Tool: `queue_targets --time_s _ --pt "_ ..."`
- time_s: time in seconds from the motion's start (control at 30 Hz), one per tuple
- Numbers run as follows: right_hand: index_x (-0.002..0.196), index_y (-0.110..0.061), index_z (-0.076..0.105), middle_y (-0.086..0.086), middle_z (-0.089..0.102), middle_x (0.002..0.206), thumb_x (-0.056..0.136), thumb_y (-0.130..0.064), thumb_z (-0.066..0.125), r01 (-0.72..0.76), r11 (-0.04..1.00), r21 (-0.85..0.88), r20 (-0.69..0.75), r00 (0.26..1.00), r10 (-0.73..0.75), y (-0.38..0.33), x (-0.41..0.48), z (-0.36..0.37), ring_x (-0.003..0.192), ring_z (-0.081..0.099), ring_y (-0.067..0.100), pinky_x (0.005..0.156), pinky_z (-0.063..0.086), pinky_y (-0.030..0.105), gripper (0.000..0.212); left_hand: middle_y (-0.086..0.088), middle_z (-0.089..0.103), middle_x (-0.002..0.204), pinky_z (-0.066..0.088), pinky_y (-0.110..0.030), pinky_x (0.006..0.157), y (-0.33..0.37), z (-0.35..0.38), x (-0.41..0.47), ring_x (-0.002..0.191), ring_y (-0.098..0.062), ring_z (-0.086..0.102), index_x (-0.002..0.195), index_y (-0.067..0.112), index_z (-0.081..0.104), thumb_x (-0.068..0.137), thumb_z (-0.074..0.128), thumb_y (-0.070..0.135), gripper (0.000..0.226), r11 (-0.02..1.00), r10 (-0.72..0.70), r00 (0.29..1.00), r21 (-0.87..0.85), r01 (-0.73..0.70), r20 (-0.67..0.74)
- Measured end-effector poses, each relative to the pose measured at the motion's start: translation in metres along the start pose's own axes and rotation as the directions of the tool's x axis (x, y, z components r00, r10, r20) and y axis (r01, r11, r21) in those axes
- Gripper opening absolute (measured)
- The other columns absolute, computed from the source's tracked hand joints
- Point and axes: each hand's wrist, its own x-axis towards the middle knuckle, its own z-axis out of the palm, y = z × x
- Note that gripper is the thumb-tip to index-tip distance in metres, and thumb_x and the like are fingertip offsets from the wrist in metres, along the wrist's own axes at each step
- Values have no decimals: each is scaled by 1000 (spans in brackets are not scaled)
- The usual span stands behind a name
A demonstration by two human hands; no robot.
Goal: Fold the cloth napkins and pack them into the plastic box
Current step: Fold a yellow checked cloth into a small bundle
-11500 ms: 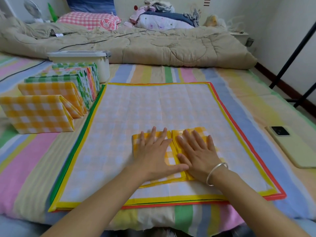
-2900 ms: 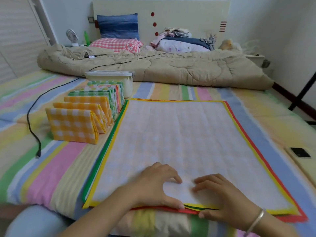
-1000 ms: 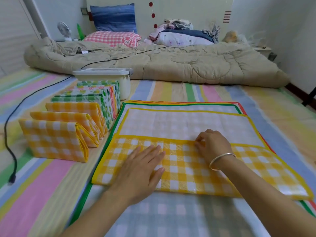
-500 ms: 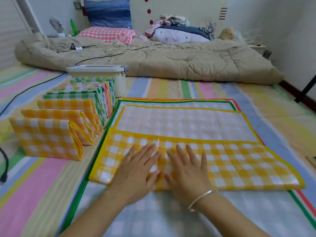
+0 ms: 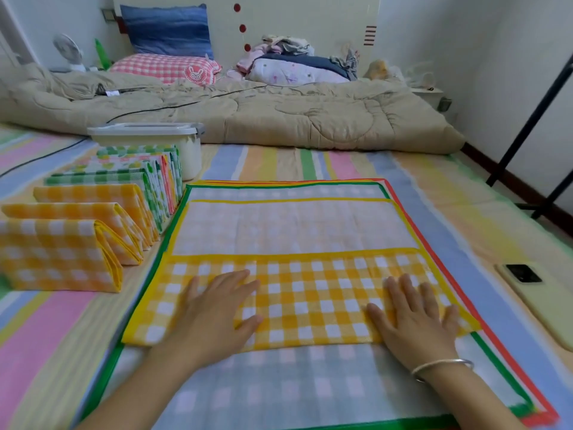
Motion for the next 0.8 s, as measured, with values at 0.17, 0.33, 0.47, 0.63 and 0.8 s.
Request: queue_targets --time_s 0.17,0.33,0.47,0.63,0.8 --pt "153 -41 -4 -11 -18 161 89 -74 11 44 999 -7 -16 999 -44 5 -4 1 148 -21 20 115 -12 58 74 17 35 152 12 -37 118 -15 -15 19 144 -12 28 146 43 41 69 18 83 90 994 93 993 61 -89 -71" --pt "154 -40 -4 -11 -19 161 88 -75 10 43 999 -9 -30 999 -43 4 -6 1 147 -22 20 115 -14 58 76 22 -17 162 -6 -43 124 -34 -1 25 151 -5 -15 154 52 3 61 -7 99 104 995 52 998 77 -55 41" --pt "153 -41 -4 -11 -18 161 87 -76 9 14 999 -34 -53 998 -15 5 -11 2 147 -21 20 114 -17 58 76 21 -11 164 1 -43 124 -30 -3 25 153 -9 -6 153 54 2 60 -12 99 104 994 52 999 93 -53 14" --pt "153 -41 -5 -11 -19 161 86 -77 7 0 1000 -24 -38 999 -1 7 -12 3 147 -21 20 114 -16 59 77 18 -4 165 5 -45 124 -30 -2 25 153 -13 -1 153 54 2 60 -15 98 104 990 57 998 126 -56 -2" --pt "153 -41 -7 -11 -20 161 87 -76 8 -1 1000 -25 -30 1000 0 7 -11 6 147 -22 20 114 -16 59 76 16 -9 165 -1 -46 124 -27 -4 22 153 -12 -6 154 52 1 57 -19 97 109 993 45 999 109 -46 15"
